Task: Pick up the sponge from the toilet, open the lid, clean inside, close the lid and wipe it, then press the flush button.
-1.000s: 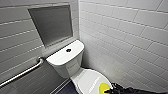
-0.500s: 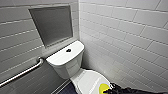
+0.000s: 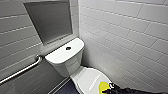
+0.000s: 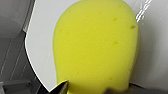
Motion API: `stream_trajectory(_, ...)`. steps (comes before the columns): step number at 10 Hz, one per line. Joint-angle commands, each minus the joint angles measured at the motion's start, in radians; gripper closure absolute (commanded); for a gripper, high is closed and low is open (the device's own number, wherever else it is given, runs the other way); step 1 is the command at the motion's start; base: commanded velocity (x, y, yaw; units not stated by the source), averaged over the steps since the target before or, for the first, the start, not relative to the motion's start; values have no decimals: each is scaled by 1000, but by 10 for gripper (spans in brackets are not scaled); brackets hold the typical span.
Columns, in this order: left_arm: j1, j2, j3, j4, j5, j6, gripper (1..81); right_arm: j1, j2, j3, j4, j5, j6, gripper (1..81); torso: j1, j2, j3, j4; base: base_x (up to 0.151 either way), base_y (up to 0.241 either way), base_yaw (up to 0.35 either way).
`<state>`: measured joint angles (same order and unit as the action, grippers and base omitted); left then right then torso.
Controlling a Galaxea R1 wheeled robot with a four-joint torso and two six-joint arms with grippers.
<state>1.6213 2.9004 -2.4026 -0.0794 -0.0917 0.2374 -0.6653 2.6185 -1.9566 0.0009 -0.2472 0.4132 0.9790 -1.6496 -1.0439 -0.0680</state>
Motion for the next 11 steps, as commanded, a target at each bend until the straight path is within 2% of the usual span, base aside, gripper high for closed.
stream_trajectory(1,24,2,14,-8,87,5,10,88,-7,12,8,-46,-2,10,0,0,0,0,0,0,0)
stream_trajectory(5,24,-4,14,-11,95,3,10,6,36,-54,5,115,-10,10,0,0,1,0,0,0,0)
stream_trajectory(8,24,-4,14,-16,96,3,10,-18,34,28,-28,230,-10,10,0,0,1,0,0,0,0)
stream_trajectory(11,25,-4,14,-39,99,3,10,-38,48,29,-38,238,-11,10,0,0,1,0,0,0,0)
